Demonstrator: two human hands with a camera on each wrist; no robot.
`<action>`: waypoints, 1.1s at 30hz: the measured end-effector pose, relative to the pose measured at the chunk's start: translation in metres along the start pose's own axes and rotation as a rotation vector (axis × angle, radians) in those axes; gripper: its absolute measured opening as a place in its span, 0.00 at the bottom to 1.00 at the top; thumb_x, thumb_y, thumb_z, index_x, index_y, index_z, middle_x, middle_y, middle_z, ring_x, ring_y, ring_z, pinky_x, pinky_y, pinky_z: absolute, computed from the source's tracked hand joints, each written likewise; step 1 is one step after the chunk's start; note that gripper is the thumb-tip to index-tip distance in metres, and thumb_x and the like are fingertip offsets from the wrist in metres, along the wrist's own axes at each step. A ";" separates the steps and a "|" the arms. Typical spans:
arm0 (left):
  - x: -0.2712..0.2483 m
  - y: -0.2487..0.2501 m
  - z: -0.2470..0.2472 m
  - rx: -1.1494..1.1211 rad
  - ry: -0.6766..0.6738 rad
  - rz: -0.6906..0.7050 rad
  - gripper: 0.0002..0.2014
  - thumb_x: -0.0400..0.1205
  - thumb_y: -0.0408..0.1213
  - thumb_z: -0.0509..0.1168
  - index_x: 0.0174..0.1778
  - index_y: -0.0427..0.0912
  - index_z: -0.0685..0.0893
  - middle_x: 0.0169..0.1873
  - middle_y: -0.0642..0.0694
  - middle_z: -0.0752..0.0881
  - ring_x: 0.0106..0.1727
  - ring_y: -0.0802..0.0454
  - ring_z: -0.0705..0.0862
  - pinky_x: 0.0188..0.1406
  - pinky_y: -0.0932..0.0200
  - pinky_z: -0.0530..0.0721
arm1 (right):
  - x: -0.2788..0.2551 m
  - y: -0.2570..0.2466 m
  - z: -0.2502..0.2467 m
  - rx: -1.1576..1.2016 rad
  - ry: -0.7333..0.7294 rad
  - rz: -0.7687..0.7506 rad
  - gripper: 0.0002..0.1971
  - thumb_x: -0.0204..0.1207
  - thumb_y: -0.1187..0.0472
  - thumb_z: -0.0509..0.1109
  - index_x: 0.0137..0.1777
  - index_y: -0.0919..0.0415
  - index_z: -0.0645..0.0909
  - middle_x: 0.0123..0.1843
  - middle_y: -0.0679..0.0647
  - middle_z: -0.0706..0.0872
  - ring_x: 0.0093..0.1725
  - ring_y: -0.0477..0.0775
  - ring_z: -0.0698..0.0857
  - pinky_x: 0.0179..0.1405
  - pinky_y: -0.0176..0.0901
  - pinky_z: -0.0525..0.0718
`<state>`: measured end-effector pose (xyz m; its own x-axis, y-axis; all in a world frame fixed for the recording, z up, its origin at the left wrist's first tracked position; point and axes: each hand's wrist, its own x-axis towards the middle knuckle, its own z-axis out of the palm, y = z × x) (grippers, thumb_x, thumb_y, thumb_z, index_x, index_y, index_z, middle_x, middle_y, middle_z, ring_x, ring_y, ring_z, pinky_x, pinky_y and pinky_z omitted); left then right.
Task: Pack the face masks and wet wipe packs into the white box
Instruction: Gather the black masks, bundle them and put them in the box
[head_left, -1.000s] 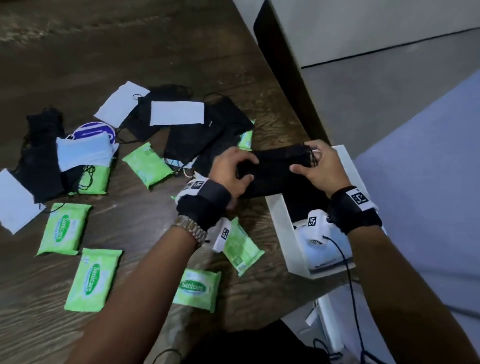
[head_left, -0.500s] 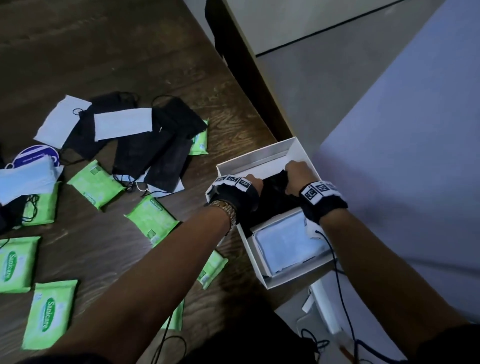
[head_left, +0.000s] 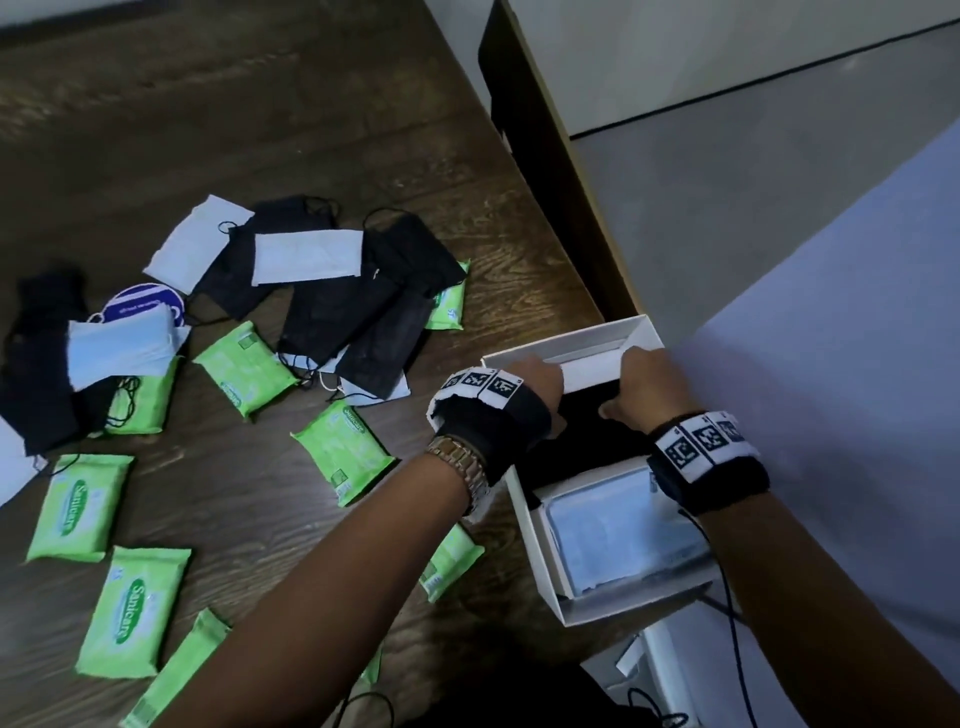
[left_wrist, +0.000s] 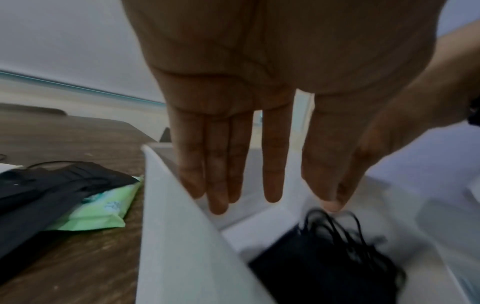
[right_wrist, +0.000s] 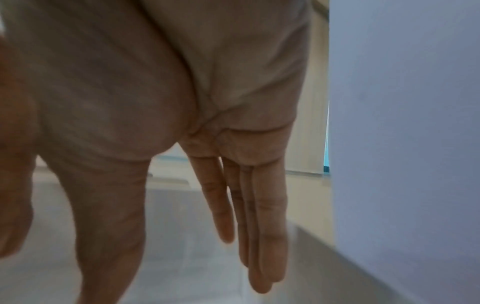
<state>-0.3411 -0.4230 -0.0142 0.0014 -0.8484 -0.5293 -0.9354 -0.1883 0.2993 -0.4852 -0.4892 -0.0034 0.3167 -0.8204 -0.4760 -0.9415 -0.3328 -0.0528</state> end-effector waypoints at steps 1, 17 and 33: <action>-0.004 -0.007 -0.007 -0.061 0.056 -0.023 0.14 0.73 0.50 0.73 0.50 0.47 0.87 0.50 0.43 0.86 0.49 0.41 0.86 0.47 0.53 0.85 | -0.002 -0.008 -0.011 0.018 0.029 -0.015 0.27 0.67 0.54 0.83 0.61 0.65 0.79 0.59 0.66 0.85 0.59 0.66 0.85 0.53 0.49 0.81; 0.021 -0.193 0.037 -0.293 0.347 -0.572 0.40 0.71 0.46 0.75 0.74 0.41 0.63 0.68 0.39 0.68 0.69 0.37 0.70 0.65 0.43 0.76 | 0.138 -0.225 -0.017 0.361 -0.056 -0.268 0.17 0.72 0.50 0.80 0.49 0.66 0.90 0.52 0.58 0.91 0.56 0.58 0.87 0.57 0.48 0.85; 0.027 -0.222 0.027 -0.439 0.625 -0.490 0.10 0.80 0.40 0.60 0.48 0.38 0.83 0.42 0.33 0.87 0.44 0.31 0.85 0.38 0.48 0.80 | 0.218 -0.256 0.014 0.340 0.127 -0.096 0.22 0.70 0.59 0.81 0.61 0.65 0.80 0.63 0.65 0.85 0.63 0.68 0.84 0.60 0.55 0.82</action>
<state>-0.1430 -0.3908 -0.1167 0.6749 -0.7136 -0.1877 -0.5610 -0.6615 0.4977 -0.1772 -0.5761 -0.1060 0.3974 -0.8512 -0.3428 -0.8843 -0.2554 -0.3909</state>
